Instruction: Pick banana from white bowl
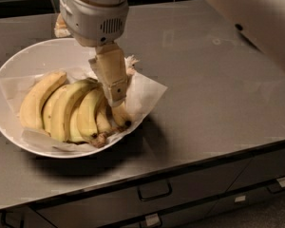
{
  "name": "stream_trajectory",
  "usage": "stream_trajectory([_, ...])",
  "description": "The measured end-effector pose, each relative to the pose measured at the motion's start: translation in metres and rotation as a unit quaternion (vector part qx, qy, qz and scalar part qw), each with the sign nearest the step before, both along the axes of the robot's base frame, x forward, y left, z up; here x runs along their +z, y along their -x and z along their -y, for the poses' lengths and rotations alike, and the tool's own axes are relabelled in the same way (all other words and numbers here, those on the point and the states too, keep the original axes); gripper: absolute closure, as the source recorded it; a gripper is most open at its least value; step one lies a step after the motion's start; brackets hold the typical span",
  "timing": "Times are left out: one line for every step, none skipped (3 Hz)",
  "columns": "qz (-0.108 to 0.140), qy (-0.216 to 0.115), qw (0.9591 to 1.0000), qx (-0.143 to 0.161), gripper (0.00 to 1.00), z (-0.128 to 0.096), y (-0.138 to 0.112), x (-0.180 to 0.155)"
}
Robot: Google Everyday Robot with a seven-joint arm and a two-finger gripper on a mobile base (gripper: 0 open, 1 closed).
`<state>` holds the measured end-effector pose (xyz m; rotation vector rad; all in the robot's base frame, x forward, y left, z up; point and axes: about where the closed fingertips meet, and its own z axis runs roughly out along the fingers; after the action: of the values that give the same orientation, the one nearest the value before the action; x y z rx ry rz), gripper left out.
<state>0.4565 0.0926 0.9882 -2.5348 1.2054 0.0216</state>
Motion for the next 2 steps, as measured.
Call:
stream_trajectory([-0.015, 0.0, 0.9999, 0.005, 0.0, -0.003, -0.001, -0.014])
stream_trajectory([-0.029, 0.002, 0.9995, 0.01, 0.0, -0.006, -0.002, -0.027])
